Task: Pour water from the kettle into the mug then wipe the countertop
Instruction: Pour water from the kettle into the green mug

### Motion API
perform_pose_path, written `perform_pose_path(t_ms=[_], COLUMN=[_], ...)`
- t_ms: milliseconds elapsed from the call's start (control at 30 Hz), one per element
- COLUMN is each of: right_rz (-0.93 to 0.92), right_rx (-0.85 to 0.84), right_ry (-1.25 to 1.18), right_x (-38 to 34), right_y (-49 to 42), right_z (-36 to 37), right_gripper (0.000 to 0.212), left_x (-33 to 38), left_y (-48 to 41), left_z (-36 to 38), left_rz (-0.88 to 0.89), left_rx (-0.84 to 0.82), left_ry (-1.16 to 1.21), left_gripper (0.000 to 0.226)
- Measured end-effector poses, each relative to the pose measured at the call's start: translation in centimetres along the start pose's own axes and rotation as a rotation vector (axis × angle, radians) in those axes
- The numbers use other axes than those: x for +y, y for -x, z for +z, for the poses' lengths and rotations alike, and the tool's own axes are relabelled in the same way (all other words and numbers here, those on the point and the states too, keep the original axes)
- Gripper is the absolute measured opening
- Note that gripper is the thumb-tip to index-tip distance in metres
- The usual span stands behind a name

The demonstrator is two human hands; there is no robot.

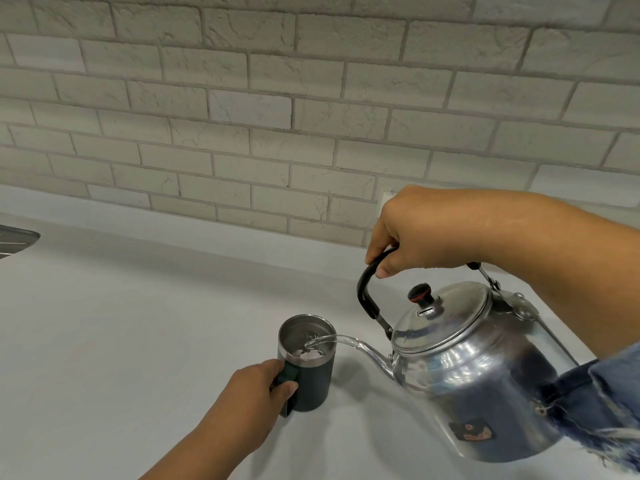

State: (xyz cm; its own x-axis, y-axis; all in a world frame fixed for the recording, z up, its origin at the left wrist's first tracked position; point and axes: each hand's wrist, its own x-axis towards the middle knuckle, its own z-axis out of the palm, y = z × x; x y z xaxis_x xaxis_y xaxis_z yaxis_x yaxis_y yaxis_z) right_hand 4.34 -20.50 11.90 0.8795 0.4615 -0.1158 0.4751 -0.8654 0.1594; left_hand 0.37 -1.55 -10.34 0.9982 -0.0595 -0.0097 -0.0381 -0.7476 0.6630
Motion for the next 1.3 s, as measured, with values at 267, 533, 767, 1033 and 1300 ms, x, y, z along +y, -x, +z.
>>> perform_pose_path(t_ms=[267, 533, 767, 1033, 1300], right_rz=[-0.005, 0.029, 0.070, 0.117, 0.169], right_rx=[0.007, 0.038, 0.064, 0.068, 0.106], right_ry=[0.012, -0.045, -0.177, -0.216, -0.327], right_x=[-0.1, 0.1, 0.9, 1.7, 3.0], right_y=[0.0, 0.3, 0.8, 1.6, 3.2], right_z=[-0.1, 0.1, 2.0, 4.0, 5.8], right_gripper=[0.030, 0.027, 0.027, 0.028, 0.015], left_x=[0.0, 0.1, 0.2, 0.1, 0.0], left_y=[0.0, 0.1, 0.1, 0.1, 0.2], left_z=[-0.1, -0.1, -0.1, -0.2, -0.1], left_rz=[-0.010, -0.019, -0.037, -0.023, -0.001], left_rx=[-0.003, -0.007, -0.020, -0.013, 0.003], left_ry=[-0.006, -0.006, -0.001, -0.005, -0.021], left_gripper=[0.015, 0.016, 0.029, 0.022, 0.014])
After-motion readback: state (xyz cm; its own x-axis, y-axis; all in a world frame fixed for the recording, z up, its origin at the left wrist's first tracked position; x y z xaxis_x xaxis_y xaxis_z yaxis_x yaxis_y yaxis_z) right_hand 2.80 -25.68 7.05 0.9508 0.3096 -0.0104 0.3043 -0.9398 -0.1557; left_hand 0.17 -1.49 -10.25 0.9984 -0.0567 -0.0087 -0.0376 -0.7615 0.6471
